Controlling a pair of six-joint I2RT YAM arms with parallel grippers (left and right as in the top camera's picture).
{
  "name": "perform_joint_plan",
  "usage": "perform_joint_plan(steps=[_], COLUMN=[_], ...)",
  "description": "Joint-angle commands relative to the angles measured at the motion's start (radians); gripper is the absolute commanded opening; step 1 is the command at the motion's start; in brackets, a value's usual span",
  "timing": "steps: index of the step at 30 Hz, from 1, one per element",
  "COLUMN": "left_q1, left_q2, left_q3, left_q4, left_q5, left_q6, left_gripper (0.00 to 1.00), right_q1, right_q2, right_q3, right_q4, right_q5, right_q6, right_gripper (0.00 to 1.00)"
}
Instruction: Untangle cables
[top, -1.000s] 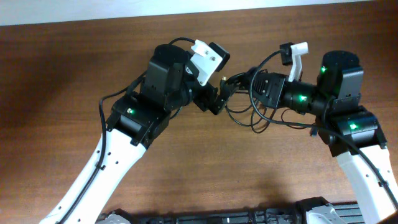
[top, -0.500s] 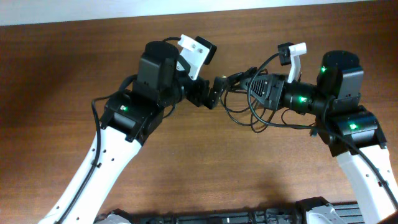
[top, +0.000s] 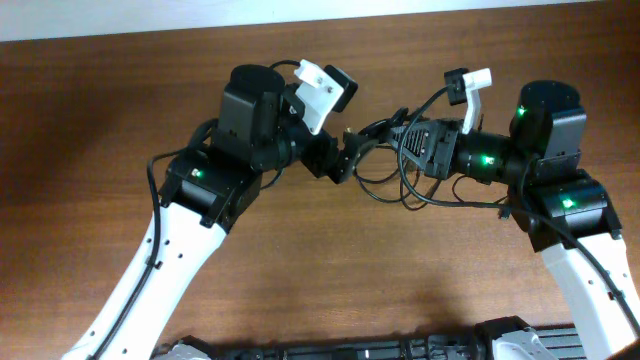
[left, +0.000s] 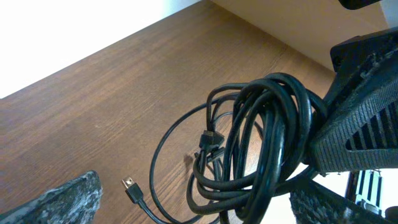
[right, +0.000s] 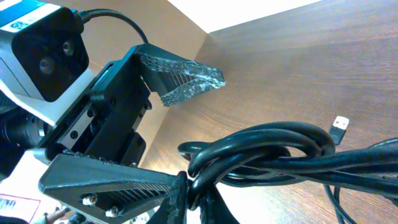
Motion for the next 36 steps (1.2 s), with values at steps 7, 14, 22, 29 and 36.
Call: perform_joint_plan(steps=[7, 14, 22, 29, 36], left_q1=[0.008, 0.051, 0.042, -0.021, -0.028], left_q2=[-0.014, -0.014, -0.011, 0.01, 0.068], left_q3=[0.018, 0.018, 0.018, 0.018, 0.018], left_q4=[0.003, -0.012, -0.008, 0.027, 0.052], left_q5=[0.012, -0.03, -0.026, -0.027, -0.003], left_q6=[0.015, -0.068, -0.064, 0.023, 0.024], left_gripper=[1.0, 1.0, 0.96, 0.77, 0.62], right_q1=[-0.003, -0.003, -0.003, -0.003, -0.003], right_q2=[-0.009, -0.009, -0.009, -0.009, -0.009], right_q3=[0.003, 0.003, 0.003, 0.003, 0.003], right_q4=[0.006, 0.014, 0.043, 0.057, 0.068], right_q5=[-0.034, -0.061, -0.114, -0.132, -0.158], right_q6=[-0.048, -0.055, -0.055, -0.055, -0.055], right_gripper=[0.04, 0.04, 0.04, 0.04, 0.04])
